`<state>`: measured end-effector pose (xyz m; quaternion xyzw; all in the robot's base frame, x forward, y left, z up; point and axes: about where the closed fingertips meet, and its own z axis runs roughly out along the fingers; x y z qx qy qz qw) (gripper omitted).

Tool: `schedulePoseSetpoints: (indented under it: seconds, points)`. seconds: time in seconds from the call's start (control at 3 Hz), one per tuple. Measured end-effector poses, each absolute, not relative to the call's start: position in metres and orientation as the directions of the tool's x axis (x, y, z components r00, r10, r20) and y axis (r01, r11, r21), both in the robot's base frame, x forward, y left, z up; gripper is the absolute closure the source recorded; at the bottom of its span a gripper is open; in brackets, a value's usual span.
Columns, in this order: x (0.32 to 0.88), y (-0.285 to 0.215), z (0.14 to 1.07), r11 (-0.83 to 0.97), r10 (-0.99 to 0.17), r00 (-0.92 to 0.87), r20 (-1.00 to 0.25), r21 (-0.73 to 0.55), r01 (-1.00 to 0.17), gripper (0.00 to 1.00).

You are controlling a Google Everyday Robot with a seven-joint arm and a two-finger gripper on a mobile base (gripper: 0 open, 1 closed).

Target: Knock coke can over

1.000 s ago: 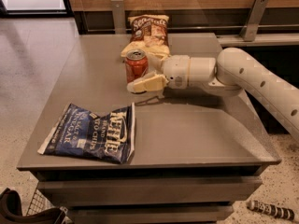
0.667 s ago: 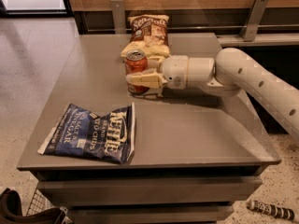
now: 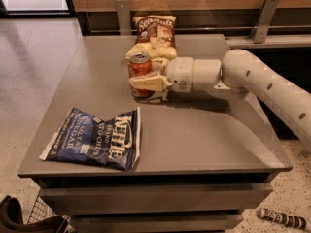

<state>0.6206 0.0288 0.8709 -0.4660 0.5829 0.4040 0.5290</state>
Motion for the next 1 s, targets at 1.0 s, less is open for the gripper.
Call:
schedulePoseSetpoints:
  seconds: [1.0]
  points:
    - [0.626,0.021,0.908,0.258,-0.332,-0.052,-0.942,-0.038,-0.966,1.0]
